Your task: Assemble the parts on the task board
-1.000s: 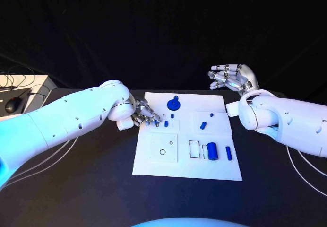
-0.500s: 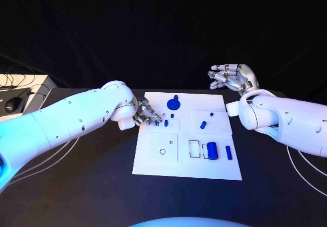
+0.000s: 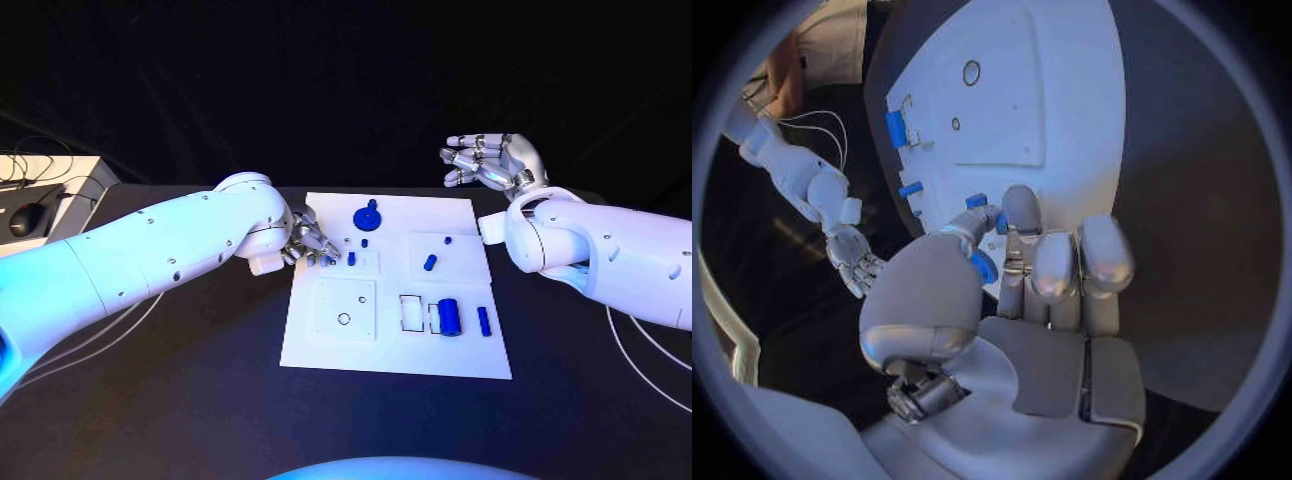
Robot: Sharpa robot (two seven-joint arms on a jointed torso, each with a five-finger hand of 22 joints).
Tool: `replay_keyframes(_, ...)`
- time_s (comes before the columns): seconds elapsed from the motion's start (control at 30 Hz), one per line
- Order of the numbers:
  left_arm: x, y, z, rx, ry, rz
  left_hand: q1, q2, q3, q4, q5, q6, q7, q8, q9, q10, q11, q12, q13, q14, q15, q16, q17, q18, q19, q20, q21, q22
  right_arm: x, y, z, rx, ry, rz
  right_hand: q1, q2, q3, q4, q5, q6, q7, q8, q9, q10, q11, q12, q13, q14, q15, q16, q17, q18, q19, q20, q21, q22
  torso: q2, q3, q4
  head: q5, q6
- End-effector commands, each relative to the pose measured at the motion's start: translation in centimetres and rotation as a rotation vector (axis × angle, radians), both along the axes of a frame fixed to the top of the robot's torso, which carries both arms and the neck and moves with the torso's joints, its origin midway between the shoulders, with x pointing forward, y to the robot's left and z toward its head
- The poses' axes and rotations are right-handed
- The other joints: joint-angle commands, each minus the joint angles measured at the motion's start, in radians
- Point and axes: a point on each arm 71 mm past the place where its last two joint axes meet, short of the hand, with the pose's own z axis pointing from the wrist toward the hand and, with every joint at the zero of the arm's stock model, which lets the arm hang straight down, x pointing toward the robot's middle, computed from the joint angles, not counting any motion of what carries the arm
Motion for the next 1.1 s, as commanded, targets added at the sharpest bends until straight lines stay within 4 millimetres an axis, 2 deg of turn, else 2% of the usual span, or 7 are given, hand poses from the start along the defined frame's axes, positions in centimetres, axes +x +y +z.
replay_keyframes(0.03, -0.04, -0.24, 0.09, 0.010, -0.016, -0.026, 0.004, -0.005, 0.179, -0.172, 0.002, -0.003, -0.005, 0.003, 0.000, -0.001, -0.001, 0.004, -0.001, 0.001, 0.003, 0.005, -0.001, -0.002, 0.000, -0.002, 0.003, 0.046, -0.04, 0.19, 0.05, -0.001, -0.008, 0.019, 0.009, 0.003, 0.002, -0.006, 0.004, -0.005, 0.006, 0.000, -0.001, -0.006, 0.001, -0.006, -0.001, -0.007, 0.003, -0.004, -0.001, 0.012, -0.005, 0.000, 0.005, -0.001, 0.000, -0.0001, -0.0001, 0.001, 0.000)
replay_keyframes(0.87, -0.29, -0.45, 0.06, 0.019, -0.009, -0.049, 0.006, -0.007, 0.183, -0.170, 0.003, -0.003, -0.004, 0.003, 0.000, -0.001, -0.001, 0.005, -0.004, 0.001, 0.004, 0.005, -0.001, -0.001, 0.001, -0.001, 0.004, 0.047, -0.02, 0.16, 0.05, -0.002, -0.009, 0.019, 0.009, 0.003, 0.002, -0.006, 0.004, -0.005, 0.006, 0.000, -0.001, -0.006, 0.001, -0.006, -0.001, -0.007, 0.003, -0.004, -0.001, 0.012, -0.005, 0.000, 0.005, -0.001, 0.000, 0.0008, -0.0007, 0.000, -0.002)
replay_keyframes(1.1, -0.28, -0.30, 0.17, 0.015, -0.016, -0.043, 0.005, -0.009, 0.183, -0.170, 0.002, -0.003, -0.004, 0.004, 0.000, -0.001, -0.001, 0.005, -0.004, 0.001, 0.003, 0.005, -0.002, -0.001, -0.001, -0.001, 0.000, 0.045, -0.03, 0.11, 0.05, -0.002, -0.009, 0.018, 0.009, 0.003, 0.002, -0.006, 0.004, -0.005, 0.006, 0.000, -0.001, -0.006, 0.001, -0.006, -0.001, -0.007, 0.003, -0.004, -0.001, 0.012, -0.005, 0.000, 0.005, -0.001, 0.000, 0.0003, -0.0007, -0.002, 0.006)
